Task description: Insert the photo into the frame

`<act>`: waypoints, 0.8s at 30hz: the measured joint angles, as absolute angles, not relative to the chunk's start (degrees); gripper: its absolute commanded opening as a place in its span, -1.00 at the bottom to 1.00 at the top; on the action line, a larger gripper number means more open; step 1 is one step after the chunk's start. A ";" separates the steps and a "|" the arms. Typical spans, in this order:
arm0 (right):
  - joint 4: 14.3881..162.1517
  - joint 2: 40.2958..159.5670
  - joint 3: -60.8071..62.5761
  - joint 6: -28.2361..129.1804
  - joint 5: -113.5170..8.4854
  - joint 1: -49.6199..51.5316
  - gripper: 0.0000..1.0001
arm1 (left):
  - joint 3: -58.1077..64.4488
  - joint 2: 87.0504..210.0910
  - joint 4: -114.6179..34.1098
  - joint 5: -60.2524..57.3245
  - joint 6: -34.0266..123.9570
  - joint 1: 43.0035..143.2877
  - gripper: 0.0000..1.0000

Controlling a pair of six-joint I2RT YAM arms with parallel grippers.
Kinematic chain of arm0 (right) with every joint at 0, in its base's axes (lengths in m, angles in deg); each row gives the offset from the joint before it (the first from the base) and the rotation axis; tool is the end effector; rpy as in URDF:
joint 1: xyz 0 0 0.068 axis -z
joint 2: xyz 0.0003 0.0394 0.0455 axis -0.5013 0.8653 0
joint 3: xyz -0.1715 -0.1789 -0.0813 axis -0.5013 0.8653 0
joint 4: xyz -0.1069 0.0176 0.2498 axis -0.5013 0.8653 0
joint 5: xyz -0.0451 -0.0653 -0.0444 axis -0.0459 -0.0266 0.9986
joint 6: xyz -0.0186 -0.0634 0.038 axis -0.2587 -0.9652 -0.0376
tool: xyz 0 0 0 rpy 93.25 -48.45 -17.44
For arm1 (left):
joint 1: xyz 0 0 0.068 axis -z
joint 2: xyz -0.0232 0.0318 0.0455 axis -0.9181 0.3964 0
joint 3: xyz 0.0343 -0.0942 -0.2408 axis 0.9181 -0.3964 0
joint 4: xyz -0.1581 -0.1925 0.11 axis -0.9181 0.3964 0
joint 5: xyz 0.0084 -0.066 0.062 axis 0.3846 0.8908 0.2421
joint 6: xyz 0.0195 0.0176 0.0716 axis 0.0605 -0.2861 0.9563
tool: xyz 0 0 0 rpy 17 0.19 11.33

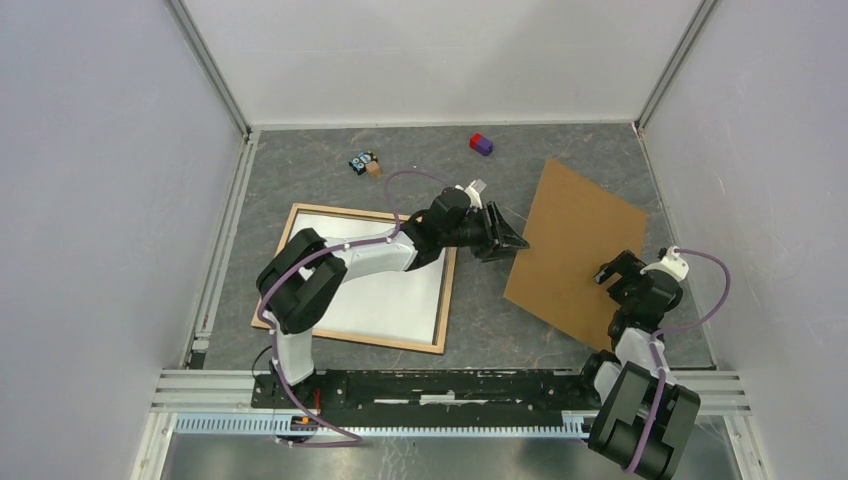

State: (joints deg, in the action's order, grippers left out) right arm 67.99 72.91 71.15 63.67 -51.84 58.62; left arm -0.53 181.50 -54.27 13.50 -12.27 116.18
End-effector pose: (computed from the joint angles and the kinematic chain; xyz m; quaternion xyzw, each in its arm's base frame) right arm 0.1861 -0.0922 0.0971 0.3255 0.7967 0.0146 0.5090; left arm 0.2770 -0.3639 0.1802 -0.0289 0.8272 -0.5461 0.1295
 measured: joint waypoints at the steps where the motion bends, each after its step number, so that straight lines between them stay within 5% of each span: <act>1: 67.84 72.59 71.17 64.30 -52.71 58.62 0.89 | -0.51 181.30 -55.12 13.69 -12.51 116.25 0.00; 24: 64.58 73.50 71.20 65.94 -55.79 58.60 0.89 | 1.46 187.99 -65.09 17.93 -19.57 117.37 -0.31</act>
